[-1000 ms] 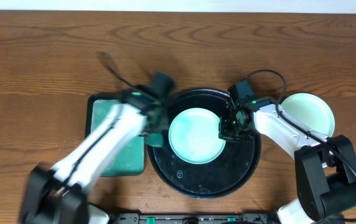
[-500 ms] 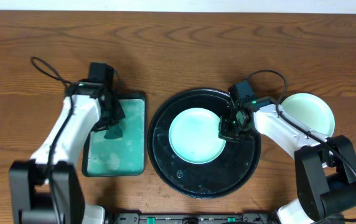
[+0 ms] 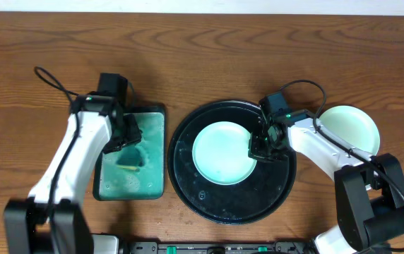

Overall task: Clean dirty plates on tray and stack at the side
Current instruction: 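Return the sponge to the green tub with the left gripper, then lift the plate with the right gripper and tilt it over the tub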

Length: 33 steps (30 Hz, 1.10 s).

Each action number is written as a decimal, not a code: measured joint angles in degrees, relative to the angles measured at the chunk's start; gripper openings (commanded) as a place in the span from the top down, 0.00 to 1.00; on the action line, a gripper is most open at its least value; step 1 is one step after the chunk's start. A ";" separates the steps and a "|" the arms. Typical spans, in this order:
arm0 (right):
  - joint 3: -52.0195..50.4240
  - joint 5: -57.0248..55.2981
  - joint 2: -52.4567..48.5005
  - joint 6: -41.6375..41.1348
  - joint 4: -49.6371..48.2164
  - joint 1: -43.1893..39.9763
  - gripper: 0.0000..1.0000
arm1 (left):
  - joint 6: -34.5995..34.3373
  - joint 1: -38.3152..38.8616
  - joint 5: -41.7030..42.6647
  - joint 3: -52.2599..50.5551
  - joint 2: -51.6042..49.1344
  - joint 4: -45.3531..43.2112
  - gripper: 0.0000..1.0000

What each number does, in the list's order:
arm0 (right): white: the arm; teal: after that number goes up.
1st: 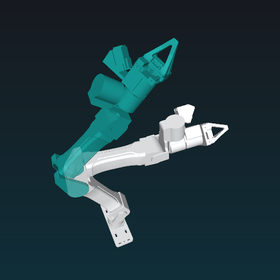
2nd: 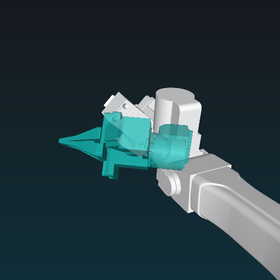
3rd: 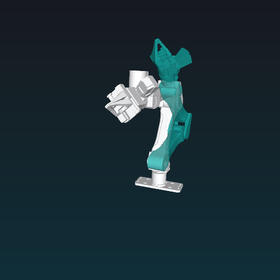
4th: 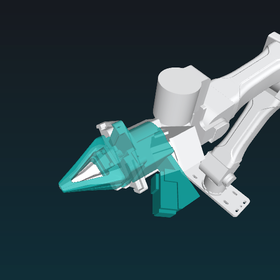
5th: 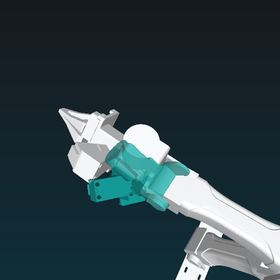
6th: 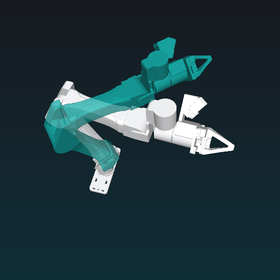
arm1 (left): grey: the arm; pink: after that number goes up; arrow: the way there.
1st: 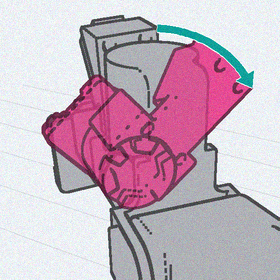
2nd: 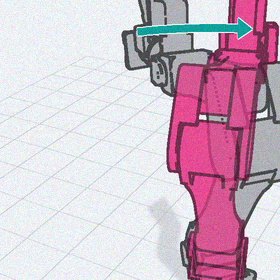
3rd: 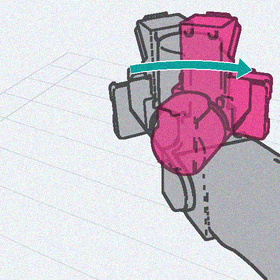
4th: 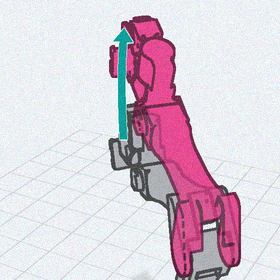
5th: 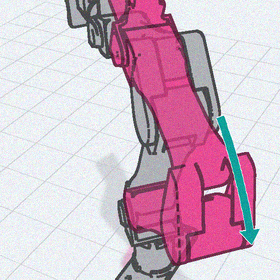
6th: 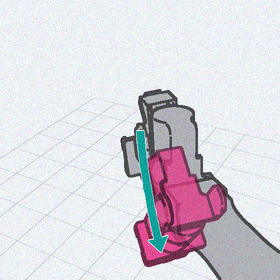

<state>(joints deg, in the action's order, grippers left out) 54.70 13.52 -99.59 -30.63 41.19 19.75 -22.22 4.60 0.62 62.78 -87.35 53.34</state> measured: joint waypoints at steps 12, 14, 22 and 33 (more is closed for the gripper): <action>-0.07 -3.58 8.07 1.07 3.06 -4.35 0.99 | 0.24 9.09 10.01 0.90 17.31 1.90 0.42; -0.07 -5.14 14.75 1.95 3.85 -6.43 0.99 | 0.22 10.71 10.19 0.90 17.70 1.92 0.42; 0.00 -12.74 32.87 4.50 6.51 -9.01 0.99 | 0.17 12.00 8.39 0.90 17.70 3.91 0.42; 0.17 -10.51 28.39 5.95 -12.07 2.84 0.99 | -0.94 2.29 1.40 0.90 21.38 8.66 0.41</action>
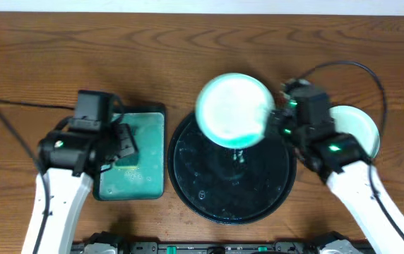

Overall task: Clean dirty plates on tray and stack at the side
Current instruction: 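Lift the plate with the right gripper and tilt it over the tub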

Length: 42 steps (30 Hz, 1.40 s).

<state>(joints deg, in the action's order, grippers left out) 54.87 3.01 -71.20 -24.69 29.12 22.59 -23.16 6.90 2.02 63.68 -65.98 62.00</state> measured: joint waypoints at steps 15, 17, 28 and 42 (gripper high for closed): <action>0.42 -27.23 -21.81 20.50 -47.56 30.93 0.99 | -0.61 -5.31 -0.96 0.02 12.61 3.76 0.41; 0.37 -31.23 -22.01 26.18 -51.04 33.40 0.99 | -0.61 -5.31 -0.96 0.02 12.94 3.78 0.41; 0.42 -44.50 -22.01 47.23 -61.77 41.00 0.99 | -0.61 -5.31 -0.96 0.02 13.11 3.65 0.41; 0.72 -51.08 -21.90 37.27 -49.88 40.04 0.99 | -0.63 -5.31 -0.90 0.02 13.11 3.43 0.40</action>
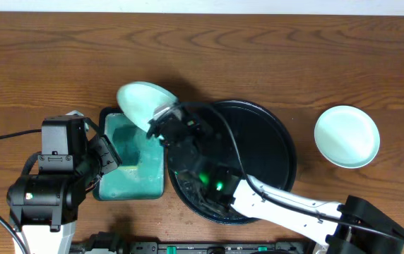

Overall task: Clean dirty plates on tray and stack at the side
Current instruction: 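Lift the plate with the right gripper and tilt it over the tub, then place the plate on top of the stack at the right and release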

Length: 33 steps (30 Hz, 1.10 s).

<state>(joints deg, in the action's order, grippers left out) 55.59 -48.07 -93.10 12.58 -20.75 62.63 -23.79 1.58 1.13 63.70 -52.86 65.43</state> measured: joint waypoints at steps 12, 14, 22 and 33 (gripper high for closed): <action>-0.02 33.18 17.35 -39.21 41.40 -28.57 0.99 | 3.08 0.00 1.64 0.07 0.00 -1.36 0.41; 0.39 37.09 22.93 -42.29 48.00 -38.93 0.99 | 3.76 0.00 2.67 0.09 0.00 -1.79 0.41; 0.92 46.84 28.79 -45.68 69.59 -80.39 0.99 | 4.81 0.02 3.96 0.09 -0.02 -2.73 0.40; -0.81 54.42 15.50 -40.94 65.53 -101.74 0.53 | 4.81 -0.02 4.52 0.09 0.00 -2.84 0.39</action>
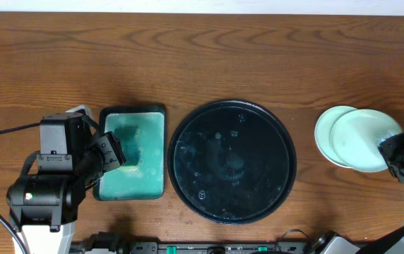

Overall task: Clean dirty plates on tray and stack at the side
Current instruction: 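Place the plate on top of the stack at the right and release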

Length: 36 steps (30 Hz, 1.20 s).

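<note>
The black round tray holds only water drops, no plate. A pale green plate hangs at the far right, overlapping a second pale green plate that lies on the table. My right gripper is shut on the upper plate's right rim. My left gripper hovers at the left edge of the green wash basin. Its fingers are dark against the basin, and whether they grip anything does not show.
The brown wooden table runs under everything. The left arm's body fills the near left corner. A cable trails off to the left edge. The basin stands right beside the tray's left rim.
The right arm held the plate tilted over the basin at the left. Now the plate is at the far right over the other plate. The left gripper has hardly shifted.
First the plate lay in the tray, my right gripper at its rim and my left gripper in the basin. Then the plate was up over the tray's far edge, then over the basin. Now it hangs above the plate on the right, and the tray is bare.
</note>
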Each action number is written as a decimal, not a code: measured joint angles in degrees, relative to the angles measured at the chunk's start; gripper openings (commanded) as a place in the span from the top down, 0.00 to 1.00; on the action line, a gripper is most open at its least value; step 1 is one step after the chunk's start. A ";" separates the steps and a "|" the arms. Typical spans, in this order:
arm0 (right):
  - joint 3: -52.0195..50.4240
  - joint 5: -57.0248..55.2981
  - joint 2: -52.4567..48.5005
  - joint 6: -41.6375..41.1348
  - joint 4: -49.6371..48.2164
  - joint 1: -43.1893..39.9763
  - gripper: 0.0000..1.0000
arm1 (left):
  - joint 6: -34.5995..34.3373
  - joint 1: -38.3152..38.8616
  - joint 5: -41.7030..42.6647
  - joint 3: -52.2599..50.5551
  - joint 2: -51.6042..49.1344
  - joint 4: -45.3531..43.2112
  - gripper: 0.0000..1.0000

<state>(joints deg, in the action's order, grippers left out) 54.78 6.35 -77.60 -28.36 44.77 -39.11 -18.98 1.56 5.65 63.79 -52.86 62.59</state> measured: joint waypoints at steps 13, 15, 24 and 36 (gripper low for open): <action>-0.04 8.17 3.23 7.82 2.05 11.78 0.99 | 0.83 -0.02 0.00 0.00 -0.02 0.24 0.29; -0.04 1.73 4.02 5.35 1.01 12.83 0.99 | 0.83 0.00 0.00 0.00 -0.02 0.24 0.28; -0.04 -10.01 -10.47 -0.42 -6.67 14.19 0.99 | 0.83 -0.02 0.00 0.00 -0.02 0.22 0.28; -0.15 14.10 -19.12 10.93 -10.25 24.96 0.91 | 0.87 -0.02 0.02 0.00 -0.02 0.24 0.16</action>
<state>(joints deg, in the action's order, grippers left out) 54.63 20.45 -96.73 -17.43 34.52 -14.15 -18.11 1.54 5.67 63.79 -52.88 62.83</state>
